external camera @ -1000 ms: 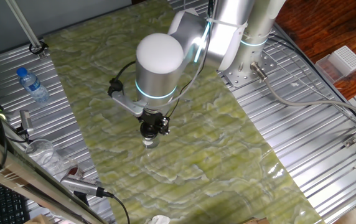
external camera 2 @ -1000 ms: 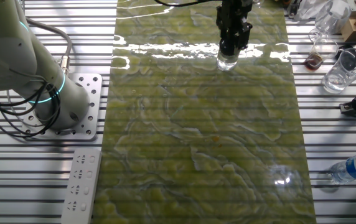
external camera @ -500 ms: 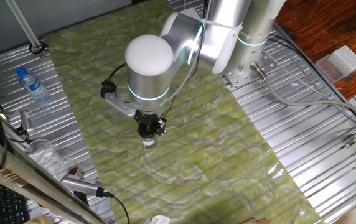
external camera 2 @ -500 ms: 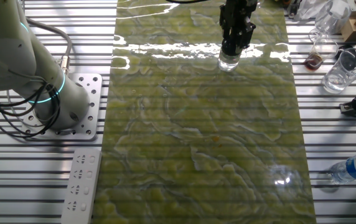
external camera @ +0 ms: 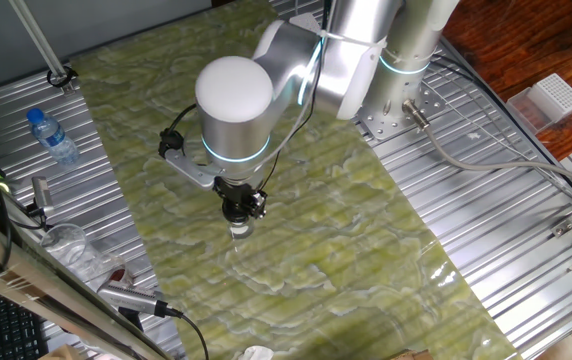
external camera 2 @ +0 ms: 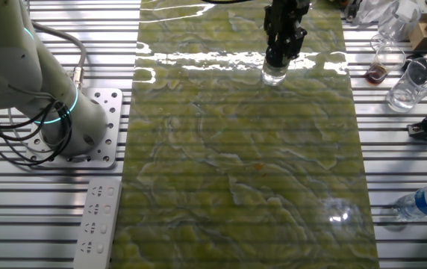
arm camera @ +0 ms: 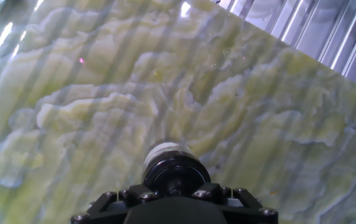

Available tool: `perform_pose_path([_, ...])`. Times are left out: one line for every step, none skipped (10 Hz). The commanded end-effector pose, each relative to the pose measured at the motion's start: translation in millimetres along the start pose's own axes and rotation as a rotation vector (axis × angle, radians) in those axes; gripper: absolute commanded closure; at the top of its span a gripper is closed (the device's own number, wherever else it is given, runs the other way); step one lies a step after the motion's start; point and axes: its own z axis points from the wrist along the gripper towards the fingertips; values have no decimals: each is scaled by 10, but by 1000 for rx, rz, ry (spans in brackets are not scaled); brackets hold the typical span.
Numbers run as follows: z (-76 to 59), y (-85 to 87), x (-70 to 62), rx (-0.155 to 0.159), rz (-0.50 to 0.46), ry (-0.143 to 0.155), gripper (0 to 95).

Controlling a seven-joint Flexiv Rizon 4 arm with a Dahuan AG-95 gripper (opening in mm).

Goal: Screw the lid onto the jar

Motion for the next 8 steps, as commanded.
perform_pose_path([-8, 4, -3, -4, -1, 18, 190])
perform_pose_path([-8, 6, -4, -4, -3, 22, 190])
perform_pose_path([-7, 6, -4, -3, -6, 20, 190])
perform_pose_path([-7, 7, -5, -2, -8, 15, 190])
perform_pose_path([1, 8, -9, 1, -8, 12, 190])
perform_pose_path([14, 10, -14, 2, -9, 13, 190])
perform_pose_path([32, 13, -21, 3, -10, 13, 190])
perform_pose_path([43, 16, -23, 3, -10, 13, 190])
